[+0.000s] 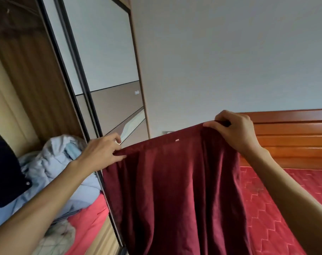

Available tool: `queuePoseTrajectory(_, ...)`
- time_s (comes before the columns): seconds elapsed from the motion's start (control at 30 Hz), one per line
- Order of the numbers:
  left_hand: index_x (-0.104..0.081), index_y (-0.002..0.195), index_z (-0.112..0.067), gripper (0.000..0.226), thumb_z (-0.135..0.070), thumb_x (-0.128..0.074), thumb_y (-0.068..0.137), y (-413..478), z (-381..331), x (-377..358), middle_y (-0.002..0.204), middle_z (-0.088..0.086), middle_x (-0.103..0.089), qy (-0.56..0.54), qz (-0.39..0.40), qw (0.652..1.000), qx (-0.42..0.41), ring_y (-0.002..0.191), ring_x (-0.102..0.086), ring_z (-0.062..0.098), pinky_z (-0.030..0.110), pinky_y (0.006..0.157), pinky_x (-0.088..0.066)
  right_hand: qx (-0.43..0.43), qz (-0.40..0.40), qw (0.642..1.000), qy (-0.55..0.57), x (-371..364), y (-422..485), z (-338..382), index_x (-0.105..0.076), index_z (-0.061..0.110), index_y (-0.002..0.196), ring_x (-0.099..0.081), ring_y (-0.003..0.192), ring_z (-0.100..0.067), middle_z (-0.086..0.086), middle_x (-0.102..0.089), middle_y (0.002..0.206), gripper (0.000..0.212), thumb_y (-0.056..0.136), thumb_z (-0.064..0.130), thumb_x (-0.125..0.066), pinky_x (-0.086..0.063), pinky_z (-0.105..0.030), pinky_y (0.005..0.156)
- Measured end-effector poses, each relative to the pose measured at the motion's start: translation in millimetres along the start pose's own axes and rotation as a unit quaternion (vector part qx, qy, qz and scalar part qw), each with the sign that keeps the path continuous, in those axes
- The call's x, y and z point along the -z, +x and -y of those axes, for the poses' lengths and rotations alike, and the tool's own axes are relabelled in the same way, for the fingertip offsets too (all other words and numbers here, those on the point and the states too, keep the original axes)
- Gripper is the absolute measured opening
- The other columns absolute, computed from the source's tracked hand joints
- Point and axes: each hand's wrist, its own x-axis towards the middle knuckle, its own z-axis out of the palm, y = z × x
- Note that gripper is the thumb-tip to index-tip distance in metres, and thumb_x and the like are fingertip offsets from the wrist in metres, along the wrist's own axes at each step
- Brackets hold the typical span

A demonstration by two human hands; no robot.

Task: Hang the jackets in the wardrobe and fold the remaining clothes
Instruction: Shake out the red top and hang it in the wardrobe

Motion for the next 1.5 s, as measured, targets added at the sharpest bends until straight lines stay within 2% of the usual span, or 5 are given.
queuePoseTrajectory(0.2, -0.043, 0.058, -0.011, 0.071, -0.077, -0.051, 0.082, -70.3, 69.4, -46.9, 0.062, 0.003, -0.052, 0.028, 0.237, 0.962, 0.132, 0.065, -0.057, 0.023, 0.038, 0.056, -0.041, -0.029, 0.396, 0.909, -0.129, -123.1, -20.0, 7.0, -0.061, 0.018, 0.066, -0.057, 0.072, -0.019, 0.008, -0.057, 0.065, 0.050, 0.076, 0.068, -0.067, -0.039, -0.029, 0.058)
queuePoseTrajectory(0.47, -0.043, 0.055, -0.020, 0.070, -0.083, -0.073, 0.055, -103.3, 138.8, 16.6, 0.060, 0.000, -0.037, -0.326, 0.248, 0.876, 0.255, 0.059, -0.037, 0.016, 0.029, 0.059, -0.028, -0.024, 0.325, 0.945, -0.033, -173.3, 40.8, 83.6, -0.059, 0.025, 0.062, -0.052, 0.067, -0.009, 0.007, -0.057, 0.067, 0.035, 0.083, 0.050, -0.072, -0.038, -0.024, 0.056)
queuePoseTrajectory(0.83, -0.070, 0.115, 0.005, 0.057, -0.036, -0.081, 0.077, -91.7, 153.2, 63.1, 0.113, 0.021, -0.072, -0.572, 0.065, 0.676, 0.459, 0.103, -0.070, 0.028, 0.033, 0.089, -0.058, -0.095, 0.328, 0.920, 0.190, -269.2, 86.2, 205.3, -0.074, 0.006, 0.071, -0.058, 0.064, -0.016, -0.009, -0.066, 0.067, 0.031, 0.082, 0.035, -0.076, -0.049, -0.032, 0.064)
queuePoseTrajectory(1.17, -0.061, 0.104, -0.004, 0.023, -0.024, -0.049, 0.104, -21.2, 187.8, 91.7, 0.094, 0.011, -0.068, -0.591, -0.117, 0.594, 0.533, 0.082, -0.068, 0.018, 0.031, 0.061, -0.060, -0.021, 0.392, 0.831, 0.394, -356.4, 146.7, 341.7, -0.069, -0.012, 0.086, -0.057, 0.065, -0.020, -0.010, -0.059, 0.070, 0.035, 0.080, 0.022, -0.075, -0.046, -0.032, 0.060)
queuePoseTrajectory(1.5, -0.056, 0.124, 0.005, 0.027, -0.004, -0.047, 0.100, 7.6, 269.0, 135.6, 0.116, 0.021, -0.065, -0.559, -0.296, 0.537, 0.558, 0.094, -0.066, 0.024, 0.034, 0.061, -0.059, -0.032, 0.496, 0.648, 0.577, -428.1, 239.7, 391.9, -0.068, -0.007, 0.107, -0.068, 0.072, -0.020, -0.017, -0.072, 0.089, 0.044, 0.106, 0.025, -0.039, -0.057, -0.027, 0.064)
